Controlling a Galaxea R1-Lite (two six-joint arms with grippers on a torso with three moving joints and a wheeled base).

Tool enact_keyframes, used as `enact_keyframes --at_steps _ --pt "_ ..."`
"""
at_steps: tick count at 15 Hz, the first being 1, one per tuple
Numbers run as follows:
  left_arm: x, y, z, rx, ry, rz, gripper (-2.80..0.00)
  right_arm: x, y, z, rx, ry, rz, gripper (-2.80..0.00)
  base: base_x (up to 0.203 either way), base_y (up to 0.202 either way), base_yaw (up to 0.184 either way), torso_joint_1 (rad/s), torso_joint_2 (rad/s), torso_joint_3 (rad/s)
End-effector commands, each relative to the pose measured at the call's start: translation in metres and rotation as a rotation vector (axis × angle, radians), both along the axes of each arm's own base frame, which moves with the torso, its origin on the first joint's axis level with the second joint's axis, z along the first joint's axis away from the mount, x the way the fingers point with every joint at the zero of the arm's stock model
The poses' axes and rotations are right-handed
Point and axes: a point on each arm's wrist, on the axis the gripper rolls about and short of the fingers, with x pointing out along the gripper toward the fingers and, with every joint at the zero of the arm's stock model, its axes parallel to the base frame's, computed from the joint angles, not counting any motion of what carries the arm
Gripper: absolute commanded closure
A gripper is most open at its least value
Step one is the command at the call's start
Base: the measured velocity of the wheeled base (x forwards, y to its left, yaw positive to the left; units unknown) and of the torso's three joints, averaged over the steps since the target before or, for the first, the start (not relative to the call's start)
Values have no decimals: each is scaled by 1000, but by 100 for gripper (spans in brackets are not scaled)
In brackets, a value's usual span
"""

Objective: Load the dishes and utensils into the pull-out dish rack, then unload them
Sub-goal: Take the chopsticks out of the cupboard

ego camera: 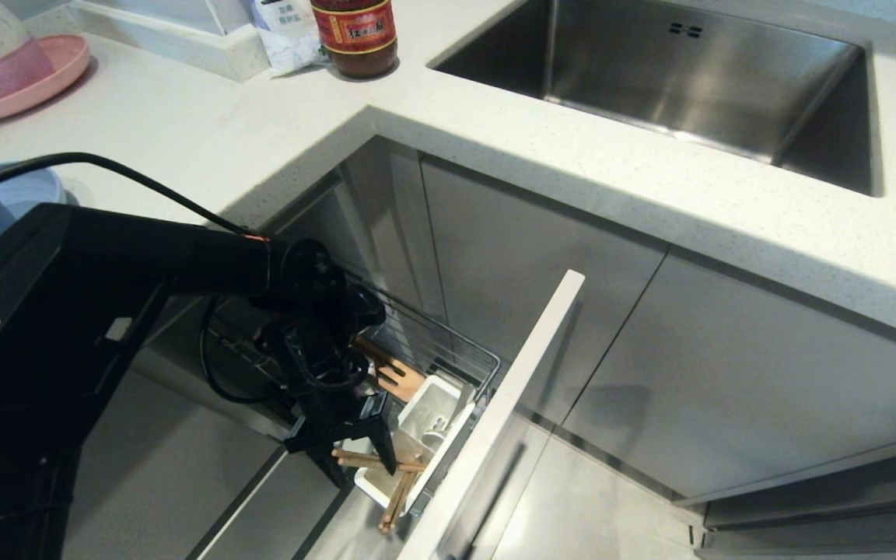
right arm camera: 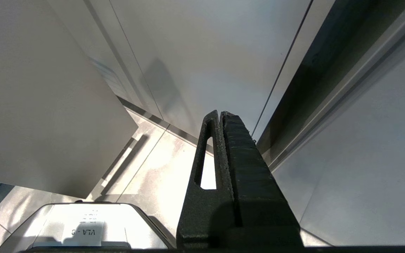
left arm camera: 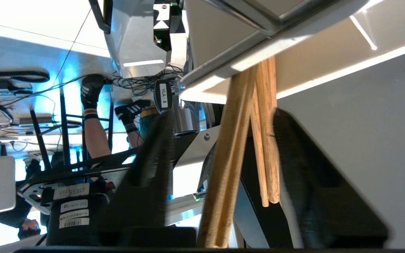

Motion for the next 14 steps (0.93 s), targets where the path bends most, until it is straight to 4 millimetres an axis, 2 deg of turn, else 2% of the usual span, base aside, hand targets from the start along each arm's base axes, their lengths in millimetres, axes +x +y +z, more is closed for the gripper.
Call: enact_keyframes --at_steps 1,11,14 --pt "-1 -1 -1 2 9 -2 0 0 0 0 0 -2 -1 0 0 0 0 0 0 0" --pt "-7 -8 1 -1 17 -24 0 0 0 0 0 -2 0 0 0 0 0 0 0 0" --pt "-17 -6 18 -6 1 -32 0 0 0 0 0 -1 0 0 0 0 0 0 0 0"
